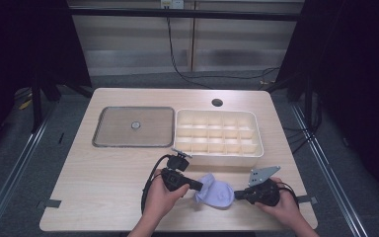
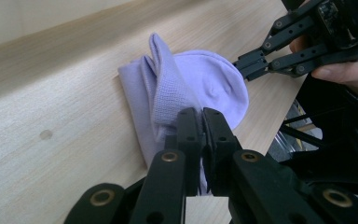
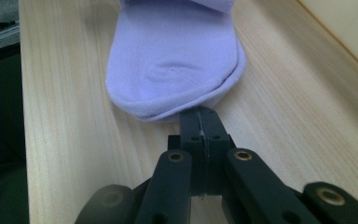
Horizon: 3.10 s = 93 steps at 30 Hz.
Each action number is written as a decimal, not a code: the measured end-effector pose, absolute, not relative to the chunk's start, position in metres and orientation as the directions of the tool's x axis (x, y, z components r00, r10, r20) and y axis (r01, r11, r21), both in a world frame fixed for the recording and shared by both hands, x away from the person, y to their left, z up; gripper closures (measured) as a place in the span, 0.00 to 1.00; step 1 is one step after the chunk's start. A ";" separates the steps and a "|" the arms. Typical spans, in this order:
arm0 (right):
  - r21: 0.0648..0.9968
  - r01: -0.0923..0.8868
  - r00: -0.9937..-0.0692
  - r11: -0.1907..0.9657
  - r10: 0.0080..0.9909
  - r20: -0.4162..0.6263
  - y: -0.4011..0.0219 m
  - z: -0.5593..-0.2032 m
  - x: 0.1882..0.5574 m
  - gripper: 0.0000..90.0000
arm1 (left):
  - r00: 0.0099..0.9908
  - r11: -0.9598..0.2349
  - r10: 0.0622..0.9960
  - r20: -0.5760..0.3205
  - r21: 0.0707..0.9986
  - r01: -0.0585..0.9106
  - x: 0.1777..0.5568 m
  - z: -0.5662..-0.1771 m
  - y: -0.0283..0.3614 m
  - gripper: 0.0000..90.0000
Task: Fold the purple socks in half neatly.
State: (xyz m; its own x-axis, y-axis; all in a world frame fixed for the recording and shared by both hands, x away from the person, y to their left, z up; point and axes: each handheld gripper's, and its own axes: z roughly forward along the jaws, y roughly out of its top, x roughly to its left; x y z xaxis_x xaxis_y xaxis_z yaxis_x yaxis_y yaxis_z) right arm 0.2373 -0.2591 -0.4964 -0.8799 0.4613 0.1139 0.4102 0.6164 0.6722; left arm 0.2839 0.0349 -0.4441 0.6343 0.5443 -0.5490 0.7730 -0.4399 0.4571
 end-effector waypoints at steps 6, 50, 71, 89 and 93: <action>0.674 0.406 -0.882 0.617 0.457 0.113 -0.258 -0.497 0.238 1.00 | 0.647 -0.452 0.538 -0.539 0.463 0.762 0.283 -0.443 0.030 0.96; 0.681 0.395 -0.888 0.616 0.447 0.110 -0.251 -0.497 0.238 1.00 | 0.739 -0.571 0.461 -0.492 0.473 0.671 0.274 -0.451 -0.004 0.96; 0.682 0.390 -0.891 0.618 0.441 0.110 -0.250 -0.498 0.238 1.00 | 0.756 -0.566 0.451 -0.474 0.504 0.653 0.269 -0.454 -0.015 0.96; 0.684 0.387 -0.891 0.619 0.441 0.105 -0.249 -0.498 0.238 1.00 | 0.769 -0.580 0.434 -0.469 0.508 0.637 0.265 -0.457 -0.020 0.96; 0.685 0.391 -0.890 0.615 0.442 0.111 -0.249 -0.498 0.238 1.00 | 0.766 -0.580 0.436 -0.473 0.503 0.641 0.265 -0.460 -0.020 0.95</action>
